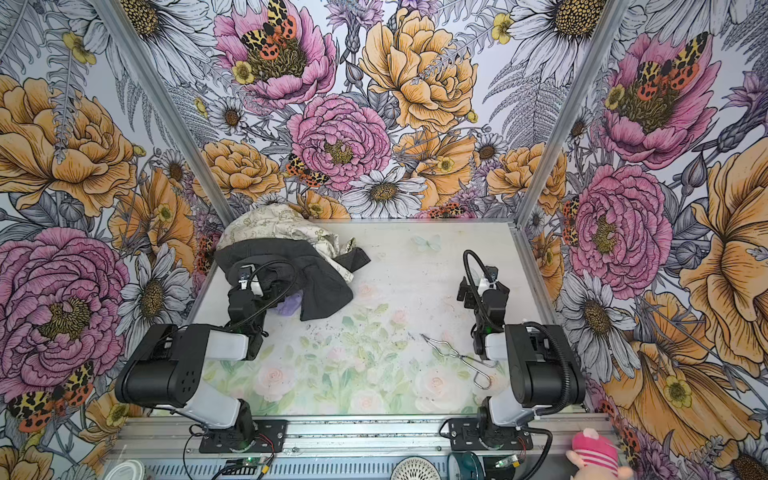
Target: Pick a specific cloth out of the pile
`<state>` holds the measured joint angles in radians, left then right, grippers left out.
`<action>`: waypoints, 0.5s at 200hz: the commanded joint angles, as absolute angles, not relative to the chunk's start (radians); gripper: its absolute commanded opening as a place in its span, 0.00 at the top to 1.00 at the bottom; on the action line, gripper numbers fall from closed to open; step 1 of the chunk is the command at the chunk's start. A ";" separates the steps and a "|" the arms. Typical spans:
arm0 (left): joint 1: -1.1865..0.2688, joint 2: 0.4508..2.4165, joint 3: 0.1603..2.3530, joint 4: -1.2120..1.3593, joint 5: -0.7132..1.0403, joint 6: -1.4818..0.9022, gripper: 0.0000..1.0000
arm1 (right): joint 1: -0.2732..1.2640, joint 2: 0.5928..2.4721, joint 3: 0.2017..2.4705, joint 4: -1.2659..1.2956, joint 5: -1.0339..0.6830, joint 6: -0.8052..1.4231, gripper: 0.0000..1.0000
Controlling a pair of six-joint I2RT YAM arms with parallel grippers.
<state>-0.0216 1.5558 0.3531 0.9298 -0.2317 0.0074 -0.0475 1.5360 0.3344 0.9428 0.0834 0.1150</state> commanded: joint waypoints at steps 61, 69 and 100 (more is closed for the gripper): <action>-0.015 1.552 0.374 0.948 -0.171 0.012 0.01 | -0.052 1.538 0.386 0.886 0.025 0.103 0.01; -0.015 1.552 0.374 0.948 -0.171 0.012 0.01 | -0.052 1.538 0.393 0.875 -0.016 0.088 0.01; -0.014 1.552 0.374 0.948 -0.169 0.011 0.01 | -0.053 1.540 0.394 0.872 -0.026 0.085 0.01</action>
